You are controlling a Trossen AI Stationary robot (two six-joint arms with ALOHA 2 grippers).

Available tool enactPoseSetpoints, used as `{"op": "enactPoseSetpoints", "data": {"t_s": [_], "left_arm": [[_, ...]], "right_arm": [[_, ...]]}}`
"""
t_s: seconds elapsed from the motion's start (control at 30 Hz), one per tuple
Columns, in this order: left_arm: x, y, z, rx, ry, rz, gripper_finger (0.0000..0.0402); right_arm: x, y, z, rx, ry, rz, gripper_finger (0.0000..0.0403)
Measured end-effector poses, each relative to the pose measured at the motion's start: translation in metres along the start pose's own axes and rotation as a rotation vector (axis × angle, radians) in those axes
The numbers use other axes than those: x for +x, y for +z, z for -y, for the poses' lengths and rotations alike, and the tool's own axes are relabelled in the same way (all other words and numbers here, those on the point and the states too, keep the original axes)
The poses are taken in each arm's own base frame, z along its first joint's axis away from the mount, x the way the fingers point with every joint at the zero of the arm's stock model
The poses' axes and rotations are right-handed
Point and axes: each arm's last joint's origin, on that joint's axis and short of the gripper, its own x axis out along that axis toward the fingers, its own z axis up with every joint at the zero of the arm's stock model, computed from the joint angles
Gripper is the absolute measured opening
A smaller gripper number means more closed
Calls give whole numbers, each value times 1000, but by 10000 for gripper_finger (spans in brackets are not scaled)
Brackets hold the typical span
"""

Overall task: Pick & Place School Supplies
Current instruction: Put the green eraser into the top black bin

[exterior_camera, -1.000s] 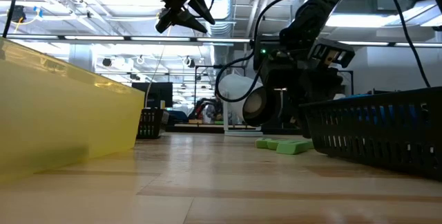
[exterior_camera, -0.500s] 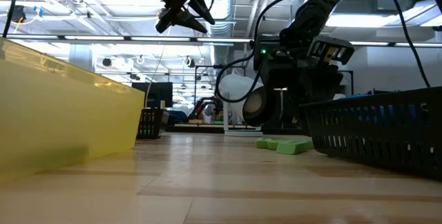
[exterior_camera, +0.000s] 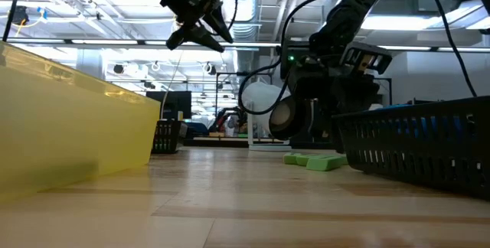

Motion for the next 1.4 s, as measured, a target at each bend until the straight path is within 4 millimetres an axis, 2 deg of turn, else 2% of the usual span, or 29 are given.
{"op": "enactPoseSetpoints", "data": {"t_s": [0.53,0.67,1.1,1.4], "left_arm": [[1,1,0,4,-13,12,129],[1,1,0,4,-13,14,129],[1,1,0,2,-16,17,129],[1,1,0,4,-17,19,129]], "right_arm": [[-10,-3,13,36,-36,20,168],[-13,-4,14,72,12,41,167],[1,0,-4,14,80,8,161],[1,3,-3,-1,67,35,160]]}}
